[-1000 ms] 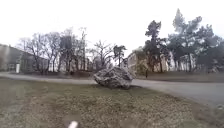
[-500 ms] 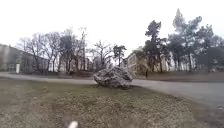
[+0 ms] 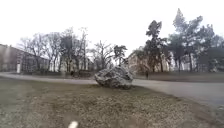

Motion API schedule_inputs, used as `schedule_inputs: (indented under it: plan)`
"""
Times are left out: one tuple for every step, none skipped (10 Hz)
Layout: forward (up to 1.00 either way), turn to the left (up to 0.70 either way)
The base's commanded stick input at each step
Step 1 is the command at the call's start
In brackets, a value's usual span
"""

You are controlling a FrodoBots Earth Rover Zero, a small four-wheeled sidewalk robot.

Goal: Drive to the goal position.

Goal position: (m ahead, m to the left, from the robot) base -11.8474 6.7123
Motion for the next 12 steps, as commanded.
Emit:
schedule_inputs:
  plan:
    - [0.0, 0.7]
    - [0.0, 0.7]
    - [0.0, 0.7]
    - [0.0, 0.7]
    - [0.0, 0.7]
    - [0.0, 0.7]
    - [0.0, 0.7]
    - [0.0, 0.7]
    - [0.0, 0.7]
    - [0.0, 0.7]
    - [0.0, 0.7]
    - [0.0, 0.7]
